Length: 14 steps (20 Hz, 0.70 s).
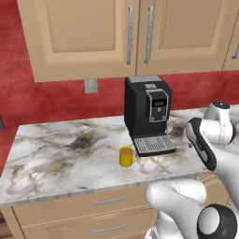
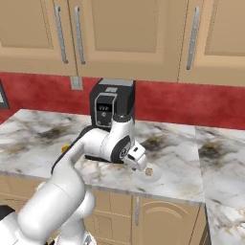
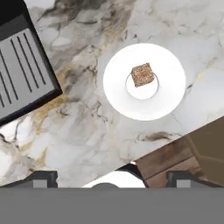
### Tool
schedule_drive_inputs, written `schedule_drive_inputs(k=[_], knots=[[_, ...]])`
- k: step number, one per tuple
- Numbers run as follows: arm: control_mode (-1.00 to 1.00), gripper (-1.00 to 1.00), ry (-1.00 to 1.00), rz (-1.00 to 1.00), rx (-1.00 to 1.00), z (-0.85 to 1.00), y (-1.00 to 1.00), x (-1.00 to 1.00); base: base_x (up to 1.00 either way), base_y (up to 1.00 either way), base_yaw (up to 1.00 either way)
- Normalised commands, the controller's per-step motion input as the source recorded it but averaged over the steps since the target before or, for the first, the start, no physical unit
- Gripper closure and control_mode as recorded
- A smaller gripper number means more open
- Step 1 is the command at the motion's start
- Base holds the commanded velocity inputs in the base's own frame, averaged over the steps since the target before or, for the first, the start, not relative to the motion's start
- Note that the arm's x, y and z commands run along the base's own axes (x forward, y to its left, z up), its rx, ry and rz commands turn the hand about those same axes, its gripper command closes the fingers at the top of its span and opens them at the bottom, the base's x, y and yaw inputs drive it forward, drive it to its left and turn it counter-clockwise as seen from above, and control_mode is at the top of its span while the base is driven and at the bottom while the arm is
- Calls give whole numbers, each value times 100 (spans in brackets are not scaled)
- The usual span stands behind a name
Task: Take a sugar cube from the saucer and place it inside the coffee. Then, grab milk from the fridge and place it next to the coffee on the counter to sweeten the coffee.
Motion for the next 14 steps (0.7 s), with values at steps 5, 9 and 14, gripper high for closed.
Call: schedule_drive_inputs(k=[5, 9, 14], knots=[[-100, -100, 6, -4, 11, -53, -98, 28, 0, 0, 0], [-100, -100, 0, 0, 12, -28, -63, 7, 0, 0, 0], [-100, -100, 1, 1, 2, -14, 2, 56, 0, 0, 0]])
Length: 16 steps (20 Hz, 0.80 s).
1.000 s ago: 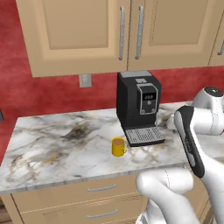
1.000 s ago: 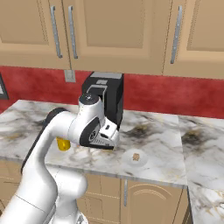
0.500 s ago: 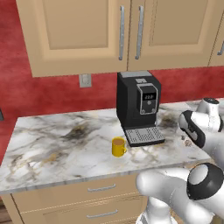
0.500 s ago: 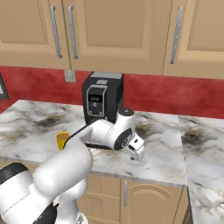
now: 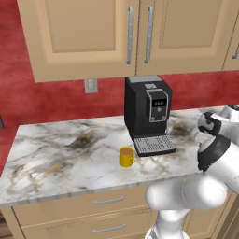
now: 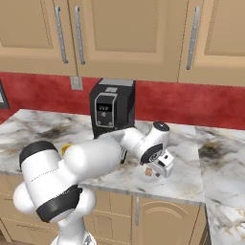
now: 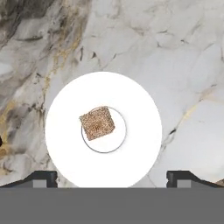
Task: Take a sugar cube from the saucer and place it inside the coffee. Then, grab milk from the fridge and place it next to the coffee on the counter to sweeten the coffee.
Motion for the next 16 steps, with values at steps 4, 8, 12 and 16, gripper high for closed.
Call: schedule_drive_inputs(k=[4, 8, 12, 16], knots=[[-100, -100, 8, 9, 0, -27, 18, 54, 0, 0, 0], [-100, -100, 2, 11, 0, -41, 2, 16, 0, 0, 0], [-100, -100, 0, 8, 0, -31, 0, 0, 0, 0, 0], [-100, -100, 0, 7, 0, -23, 0, 1, 0, 0, 0]])
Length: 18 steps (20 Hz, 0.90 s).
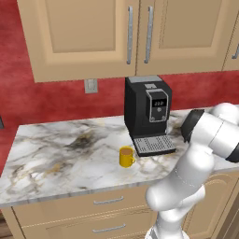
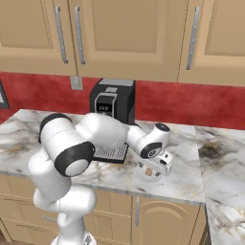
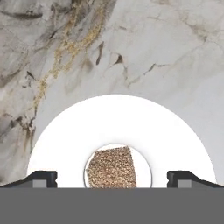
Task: Take a sugar cube from the saucer and place it inside the coffee. Then, grab milk from the fridge and place it next to the coffee on the counter to sweeten the coffee.
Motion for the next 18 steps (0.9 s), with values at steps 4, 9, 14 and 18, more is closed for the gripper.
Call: schedule_drive_inputs(k=[4, 9, 14, 18], knots=[[-100, -100, 0, 6, -3, -17, 5, 0, 0, 0, 0], [-100, -100, 0, 5, -3, -16, 24, 0, 0, 0, 0], [-100, 100, 0, 0, -7, -28, 41, 0, 0, 0, 0], [-100, 100, 0, 0, -1, -12, 36, 0, 0, 0, 0]])
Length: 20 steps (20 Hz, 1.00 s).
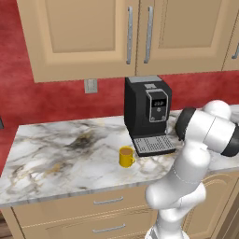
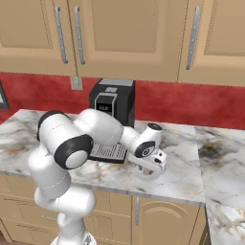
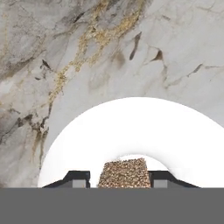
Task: Take a sugar cube from the saucer and place it inside the coffee. Then, grab milk from the fridge and place it next to the coffee on the counter to sweeten the coffee.
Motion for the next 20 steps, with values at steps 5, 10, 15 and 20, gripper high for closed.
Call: schedule_drive_inputs(k=[5, 10, 15, 20], knots=[[-100, 100, -7, 0, 0, 7, 12, -7, 0, 0, 0], [-100, 100, -25, 0, 0, 79, -1, -49, 0, 0, 0], [-100, 100, -30, 0, 0, 100, 0, -59, 0, 0, 0], [-100, 100, -15, 0, 0, 100, 38, -47, 0, 0, 0]])
